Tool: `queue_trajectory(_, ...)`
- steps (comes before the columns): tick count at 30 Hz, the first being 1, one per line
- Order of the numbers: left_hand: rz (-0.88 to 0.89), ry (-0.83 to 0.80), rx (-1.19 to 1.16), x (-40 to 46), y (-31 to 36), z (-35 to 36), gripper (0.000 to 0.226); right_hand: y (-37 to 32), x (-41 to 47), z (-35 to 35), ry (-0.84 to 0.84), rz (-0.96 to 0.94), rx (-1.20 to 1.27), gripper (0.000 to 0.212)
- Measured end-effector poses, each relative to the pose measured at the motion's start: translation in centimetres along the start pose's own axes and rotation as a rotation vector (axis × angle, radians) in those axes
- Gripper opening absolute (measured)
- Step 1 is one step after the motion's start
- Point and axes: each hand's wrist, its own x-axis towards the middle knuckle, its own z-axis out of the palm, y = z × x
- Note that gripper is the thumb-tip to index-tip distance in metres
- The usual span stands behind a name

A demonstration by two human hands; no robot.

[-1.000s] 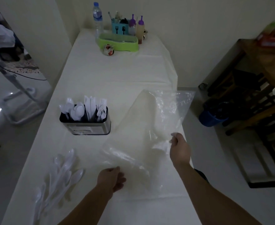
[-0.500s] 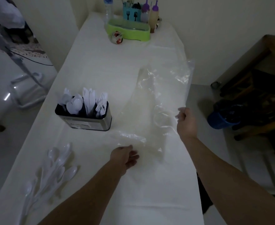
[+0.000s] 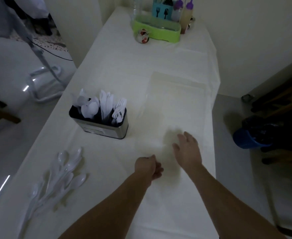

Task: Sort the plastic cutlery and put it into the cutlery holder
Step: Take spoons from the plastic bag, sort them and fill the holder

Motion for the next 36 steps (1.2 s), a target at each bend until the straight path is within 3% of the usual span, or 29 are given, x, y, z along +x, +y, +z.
queue_trajectory(6,0.055,-0.016,0.301,-2.2,0.6,-2.9,0.033,-1.3,-2.0,2.3,-0.088,-0.116,-0.144,0.059)
queue_trajectory(11,0.268,0.040,0.576,-3.5,1.0,-7.7,0.023,-3.9,-2.9,1.8,-0.005,-0.058,-0.071,0.045)
queue_trajectory(15,0.428,0.101,0.800,-5.0,1.8,-13.0,0.022,-9.3,-5.8,1.9,0.004,-0.118,-0.021,0.040)
queue_trajectory(19,0.592,0.225,0.957,-7.3,2.3,-19.4,0.018,-15.7,-10.1,2.2,-0.051,-0.150,0.018,0.036)
queue_trajectory(23,0.685,0.407,0.929,-9.5,2.0,-27.5,0.016,-21.6,-14.7,3.5,-0.166,-0.118,0.125,0.034)
queue_trajectory(29,0.544,0.588,0.810,-9.9,0.7,-39.0,0.023,-28.5,-20.3,6.2,-0.367,0.146,0.455,0.028)
queue_trajectory(33,0.413,0.485,0.903,-9.3,-1.0,-42.5,0.032,-31.7,-21.6,7.9,-0.445,0.417,0.749,0.028)
queue_trajectory(36,0.398,0.421,0.949,-8.9,-2.1,-42.7,0.034,-32.9,-21.8,8.6,-0.422,0.510,0.832,0.029)
